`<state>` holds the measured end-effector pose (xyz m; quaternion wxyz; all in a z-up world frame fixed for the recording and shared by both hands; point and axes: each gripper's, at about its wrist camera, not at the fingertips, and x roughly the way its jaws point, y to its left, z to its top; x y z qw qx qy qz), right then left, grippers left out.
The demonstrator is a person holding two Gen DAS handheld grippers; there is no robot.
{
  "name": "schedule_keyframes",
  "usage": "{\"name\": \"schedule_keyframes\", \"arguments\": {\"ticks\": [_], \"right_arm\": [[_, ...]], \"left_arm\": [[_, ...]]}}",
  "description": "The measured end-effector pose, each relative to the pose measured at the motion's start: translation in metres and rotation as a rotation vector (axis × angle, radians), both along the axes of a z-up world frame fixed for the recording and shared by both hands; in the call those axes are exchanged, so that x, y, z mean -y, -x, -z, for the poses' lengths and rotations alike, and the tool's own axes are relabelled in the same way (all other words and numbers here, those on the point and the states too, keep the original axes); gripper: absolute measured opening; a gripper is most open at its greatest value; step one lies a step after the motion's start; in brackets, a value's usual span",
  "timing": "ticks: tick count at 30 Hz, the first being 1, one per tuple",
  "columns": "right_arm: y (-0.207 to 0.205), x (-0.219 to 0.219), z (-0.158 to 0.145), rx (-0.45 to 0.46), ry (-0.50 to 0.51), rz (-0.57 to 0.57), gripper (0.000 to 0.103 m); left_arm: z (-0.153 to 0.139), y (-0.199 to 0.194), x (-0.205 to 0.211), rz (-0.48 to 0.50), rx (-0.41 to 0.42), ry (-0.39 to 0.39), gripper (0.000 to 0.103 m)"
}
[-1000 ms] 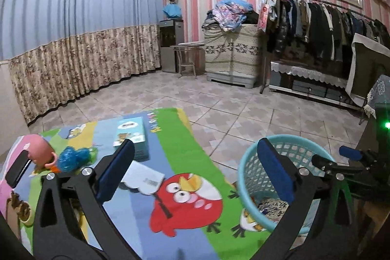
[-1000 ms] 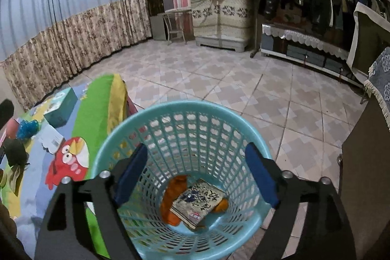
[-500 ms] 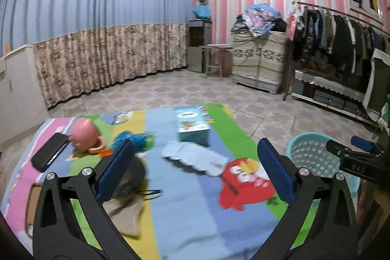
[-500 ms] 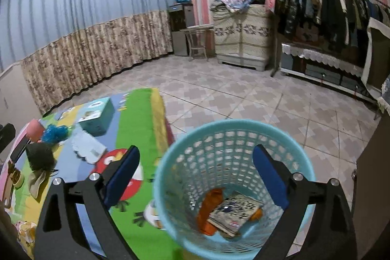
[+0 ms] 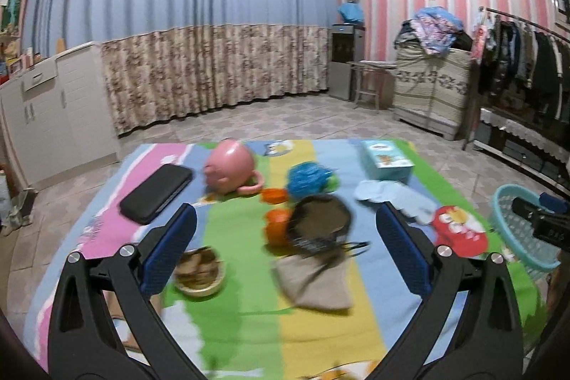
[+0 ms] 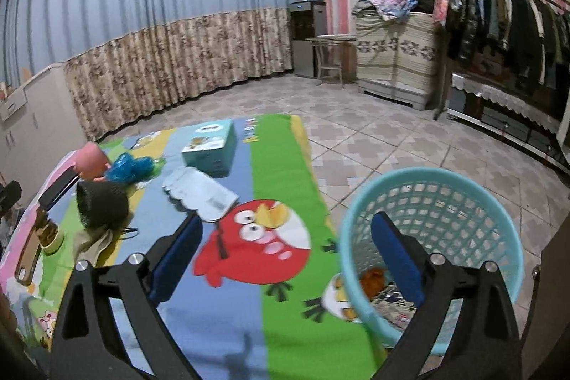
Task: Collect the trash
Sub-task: 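Move both open tools back over the play mat toward the remaining items, then grasp the brown crumpled paper with the left tool while the right tool grasps the beige cloth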
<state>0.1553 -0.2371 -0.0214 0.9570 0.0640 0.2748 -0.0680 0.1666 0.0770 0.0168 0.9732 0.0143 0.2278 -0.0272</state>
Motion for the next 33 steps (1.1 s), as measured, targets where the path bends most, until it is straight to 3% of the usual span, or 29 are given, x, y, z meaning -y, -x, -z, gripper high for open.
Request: {"name": "schedule_keyframes", "arguments": {"ticks": [16, 24, 28, 30, 32, 33], "right_arm": [[-0.011, -0.057, 0.016, -0.067, 0.106, -0.102, 0.094], [-0.018, -0.077, 0.025, -0.106, 0.147, -0.145, 0.094], [-0.024, -0.082, 0.029, -0.124, 0.117, -0.168, 0.094], [-0.025, -0.086, 0.031, -0.132, 0.113, -0.176, 0.094], [-0.027, -0.093, 0.034, -0.141, 0.12, -0.187, 0.094], [-0.028, -0.098, 0.035, -0.145, 0.124, -0.196, 0.094]], "left_arm": [[0.05, 0.007, -0.091, -0.156, -0.126, -0.01, 0.098], [0.071, -0.014, -0.105, -0.146, -0.211, 0.022, 0.097], [0.073, -0.035, -0.097, -0.135, -0.237, -0.008, 0.097], [0.073, -0.046, -0.095, -0.113, -0.24, -0.001, 0.089], [0.076, -0.056, -0.094, -0.09, -0.261, 0.007, 0.072], [0.077, -0.059, -0.094, -0.082, -0.272, 0.009, 0.069]]}}
